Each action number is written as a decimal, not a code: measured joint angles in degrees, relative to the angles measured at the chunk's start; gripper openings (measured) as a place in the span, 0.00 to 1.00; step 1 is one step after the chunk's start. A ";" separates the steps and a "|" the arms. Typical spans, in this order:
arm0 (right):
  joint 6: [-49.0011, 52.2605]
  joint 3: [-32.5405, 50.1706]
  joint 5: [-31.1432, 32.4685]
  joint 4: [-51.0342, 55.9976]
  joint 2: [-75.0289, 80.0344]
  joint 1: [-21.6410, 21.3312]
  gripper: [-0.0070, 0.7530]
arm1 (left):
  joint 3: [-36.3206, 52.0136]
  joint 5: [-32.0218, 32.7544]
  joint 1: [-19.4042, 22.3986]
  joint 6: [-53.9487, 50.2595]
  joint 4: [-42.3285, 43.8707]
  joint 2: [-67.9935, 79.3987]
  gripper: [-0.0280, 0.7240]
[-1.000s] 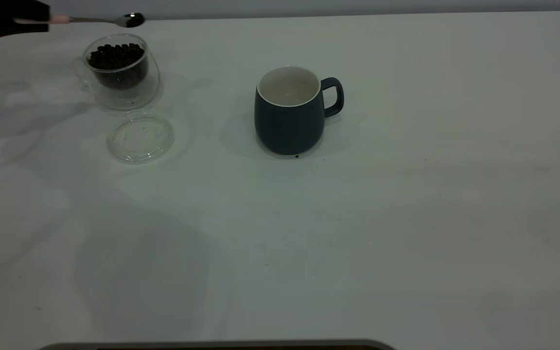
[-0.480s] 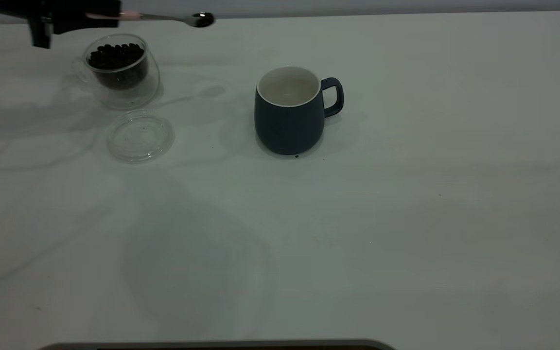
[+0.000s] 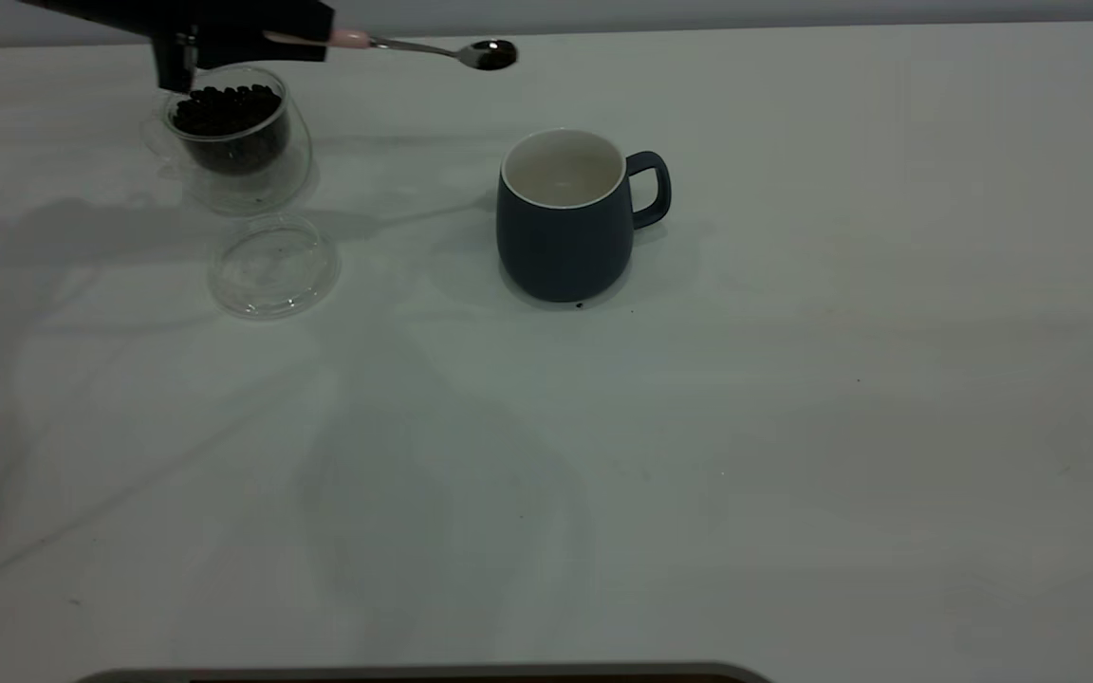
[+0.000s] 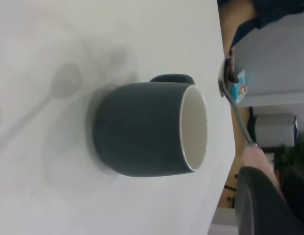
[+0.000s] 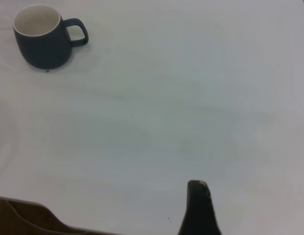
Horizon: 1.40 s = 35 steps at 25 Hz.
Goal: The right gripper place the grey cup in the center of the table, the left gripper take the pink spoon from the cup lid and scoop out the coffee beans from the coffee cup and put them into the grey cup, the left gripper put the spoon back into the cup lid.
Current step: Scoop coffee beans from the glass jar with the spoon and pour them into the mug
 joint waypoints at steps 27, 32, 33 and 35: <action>0.00 0.00 0.00 0.00 0.00 0.00 0.78 | 0.00 0.00 -3.91 12.53 5.28 0.00 0.20; 0.00 0.00 0.00 0.00 0.00 0.00 0.78 | 0.00 0.00 -4.30 20.30 5.28 0.00 0.20; 0.00 0.00 0.00 0.00 0.00 0.00 0.78 | 0.00 -0.08 -4.55 22.38 5.28 0.00 0.20; 0.00 0.00 0.00 0.00 0.00 0.00 0.78 | 0.00 -0.82 -5.07 26.77 5.28 0.00 0.20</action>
